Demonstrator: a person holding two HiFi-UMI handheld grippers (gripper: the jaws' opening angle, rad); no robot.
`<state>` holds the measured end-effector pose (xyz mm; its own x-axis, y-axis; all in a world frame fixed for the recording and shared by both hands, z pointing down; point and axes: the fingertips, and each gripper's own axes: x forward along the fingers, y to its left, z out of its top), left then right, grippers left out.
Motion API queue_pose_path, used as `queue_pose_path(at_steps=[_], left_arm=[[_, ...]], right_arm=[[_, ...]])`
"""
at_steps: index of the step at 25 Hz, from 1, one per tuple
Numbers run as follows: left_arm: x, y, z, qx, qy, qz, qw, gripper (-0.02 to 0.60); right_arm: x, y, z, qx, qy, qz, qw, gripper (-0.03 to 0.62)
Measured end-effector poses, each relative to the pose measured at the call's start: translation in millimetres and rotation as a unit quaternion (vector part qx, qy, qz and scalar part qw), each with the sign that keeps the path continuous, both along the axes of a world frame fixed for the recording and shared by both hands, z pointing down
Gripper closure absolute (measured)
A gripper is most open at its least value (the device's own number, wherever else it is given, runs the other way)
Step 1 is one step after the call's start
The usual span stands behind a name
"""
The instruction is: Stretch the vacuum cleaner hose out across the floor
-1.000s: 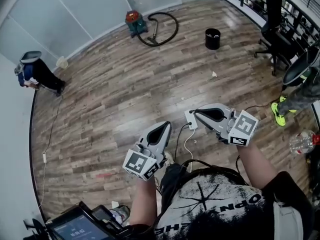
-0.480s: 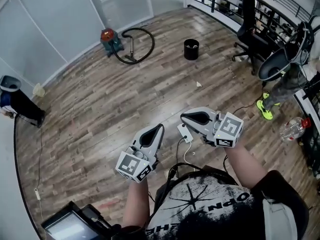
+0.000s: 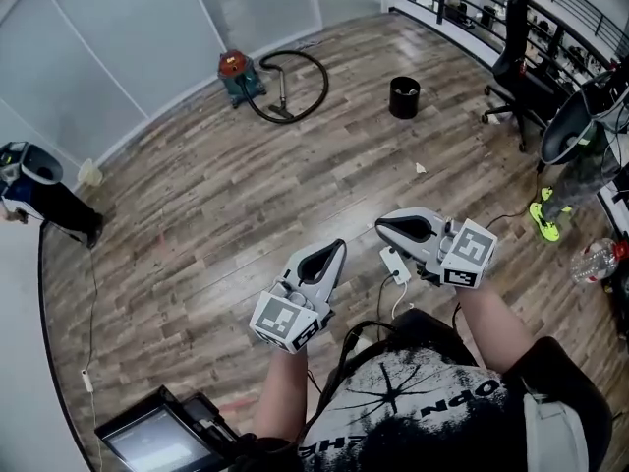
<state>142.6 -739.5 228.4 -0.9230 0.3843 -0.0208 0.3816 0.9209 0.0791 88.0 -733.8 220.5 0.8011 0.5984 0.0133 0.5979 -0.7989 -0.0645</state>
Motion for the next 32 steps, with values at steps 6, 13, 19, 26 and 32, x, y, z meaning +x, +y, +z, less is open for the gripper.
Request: queue_pose_path(at_steps=[6, 13, 19, 26, 32], left_arm=[[15, 31, 7, 0.008, 0.019, -0.014, 0.9997, 0.581], [34, 88, 27, 0.027, 0.031, -0.037, 0.9984, 0.581], [36, 169, 17, 0.018, 0.044, -0.061, 0.997, 0.581], [17, 267, 3, 0.003, 0.047, -0.081, 0.9956, 0.581], [8, 323, -5, 0.002, 0.034, -0.095, 0.9949, 0.581]], right_arm=[[4, 35, 14, 0.03, 0.026, -0.004, 0.999, 0.586], [22, 99, 23, 0.047, 0.06, -0.029, 0.997, 0.586], [15, 190, 9, 0.031, 0.083, -0.038, 0.995, 0.586], [16, 276, -4, 0.016, 0.038, -0.1, 0.994, 0.586], [5, 333, -7, 0.011, 0.04, -0.108, 0.993, 0.586]])
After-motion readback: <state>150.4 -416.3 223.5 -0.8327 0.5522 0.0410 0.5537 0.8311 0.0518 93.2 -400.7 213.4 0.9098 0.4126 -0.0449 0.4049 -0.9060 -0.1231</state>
